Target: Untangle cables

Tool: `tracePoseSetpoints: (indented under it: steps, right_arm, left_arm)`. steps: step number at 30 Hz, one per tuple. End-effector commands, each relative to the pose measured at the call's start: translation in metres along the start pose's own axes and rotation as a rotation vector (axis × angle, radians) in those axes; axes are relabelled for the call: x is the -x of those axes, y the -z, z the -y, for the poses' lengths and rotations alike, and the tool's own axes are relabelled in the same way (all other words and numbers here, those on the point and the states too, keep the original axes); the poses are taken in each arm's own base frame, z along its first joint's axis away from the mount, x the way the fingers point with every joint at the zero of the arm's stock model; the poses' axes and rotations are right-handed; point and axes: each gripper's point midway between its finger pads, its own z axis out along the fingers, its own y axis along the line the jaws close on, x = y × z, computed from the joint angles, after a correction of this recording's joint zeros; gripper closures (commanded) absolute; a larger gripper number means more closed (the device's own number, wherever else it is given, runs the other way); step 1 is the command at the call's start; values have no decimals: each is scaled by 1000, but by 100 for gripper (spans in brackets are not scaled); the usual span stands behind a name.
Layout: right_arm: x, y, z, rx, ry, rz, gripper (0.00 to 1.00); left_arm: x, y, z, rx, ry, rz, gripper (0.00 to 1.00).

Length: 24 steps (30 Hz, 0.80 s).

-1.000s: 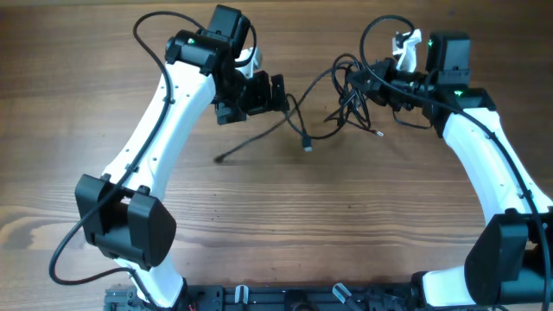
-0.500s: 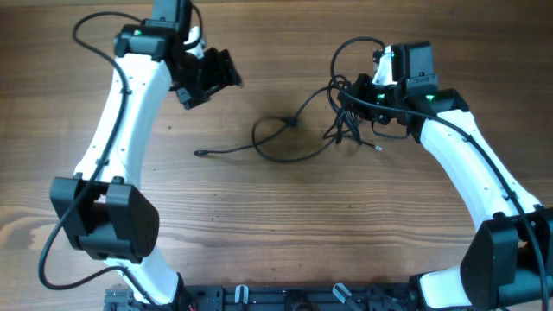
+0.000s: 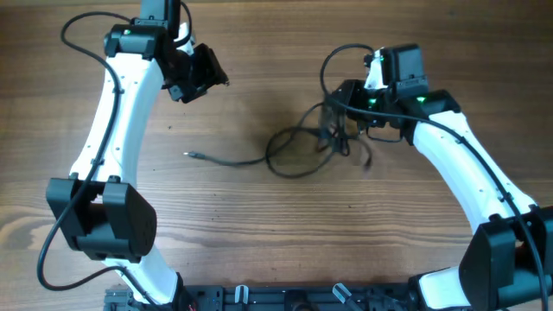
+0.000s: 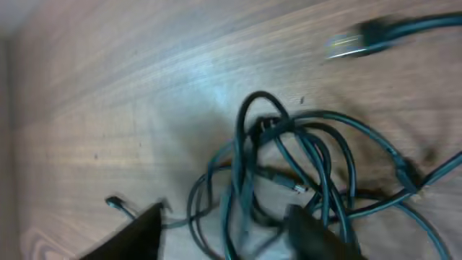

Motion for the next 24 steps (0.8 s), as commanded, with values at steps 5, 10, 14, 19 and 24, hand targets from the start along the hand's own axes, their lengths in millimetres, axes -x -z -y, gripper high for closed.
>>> tracePoseSetpoints:
  steps: [5, 10, 14, 19, 24]
  right_arm:
    - [16, 24, -1, 59, -22, 43, 13]
    - [35, 41, 35, 48, -117, 76, 13]
    - [41, 51, 59, 15, -163, 90, 13]
    - [40, 52, 64, -4, -139, 86, 13]
    - [40, 52, 67, -16, -139, 91, 13]
  left_arm:
    - [-13, 8, 53, -109, -120, 29, 45]
    - [-32, -8, 84, -137, -199, 5, 45]
    - [-54, -35, 102, -140, -204, -56, 53]
    - [-92, -76, 116, -116, -133, -185, 62]
    - [-124, -102, 122, -84, -79, -287, 48]
